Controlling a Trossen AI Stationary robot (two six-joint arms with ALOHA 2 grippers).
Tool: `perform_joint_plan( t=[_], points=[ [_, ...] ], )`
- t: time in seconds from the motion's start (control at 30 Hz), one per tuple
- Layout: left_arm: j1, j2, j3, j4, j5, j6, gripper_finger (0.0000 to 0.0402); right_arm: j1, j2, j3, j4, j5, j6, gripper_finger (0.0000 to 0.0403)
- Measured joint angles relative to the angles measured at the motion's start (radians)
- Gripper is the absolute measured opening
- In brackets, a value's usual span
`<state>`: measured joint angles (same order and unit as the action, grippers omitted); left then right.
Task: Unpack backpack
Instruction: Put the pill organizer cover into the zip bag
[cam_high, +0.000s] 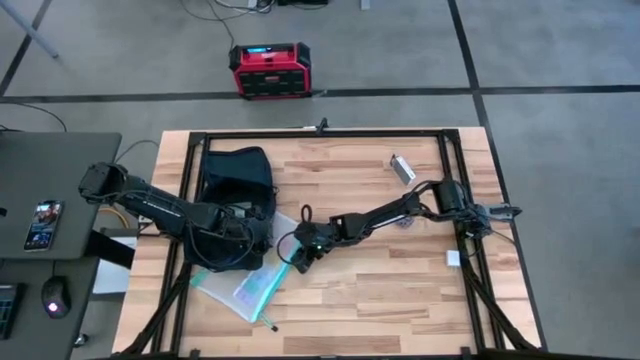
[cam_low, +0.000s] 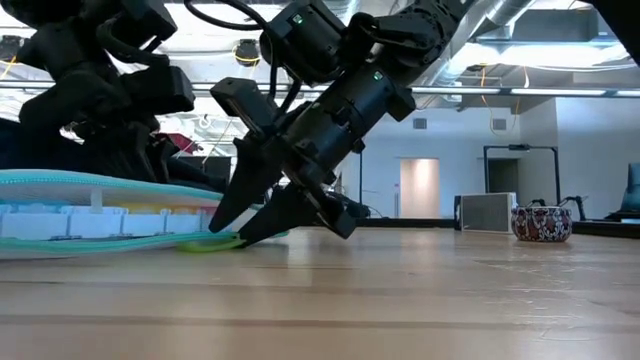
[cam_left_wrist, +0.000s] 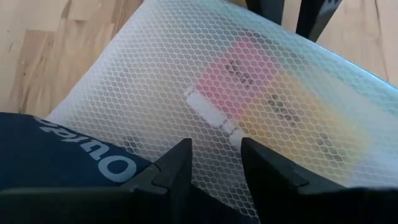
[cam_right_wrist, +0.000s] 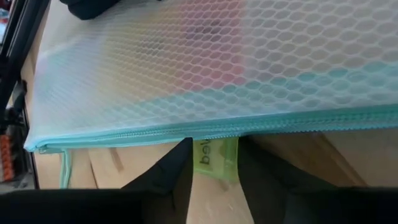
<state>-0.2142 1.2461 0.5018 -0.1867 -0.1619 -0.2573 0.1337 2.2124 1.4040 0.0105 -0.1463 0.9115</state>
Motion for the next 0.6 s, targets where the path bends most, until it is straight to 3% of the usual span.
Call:
perform_joint_plan(
  t=[0.1,0.27,0.6],
  points=[
    [0.0,0.0,0.0,-0.001,0.0,0.002,0.0125,0.001,0.001,0.0,-0.016,-0.02,-0.03,0.0082],
    [0.0,0.0,0.0,-0.001,-0.001,0.002,0.0125,0.0,0.001,0.0,-0.033,-0.026,-0.054,0.0013],
    [0.0,0.0,0.0,-0.005,-0.003,-0.017,0.0125,0.013,-0.056,-0.005,-0.115,-0.026,-0.071,0.0002]
  ],
)
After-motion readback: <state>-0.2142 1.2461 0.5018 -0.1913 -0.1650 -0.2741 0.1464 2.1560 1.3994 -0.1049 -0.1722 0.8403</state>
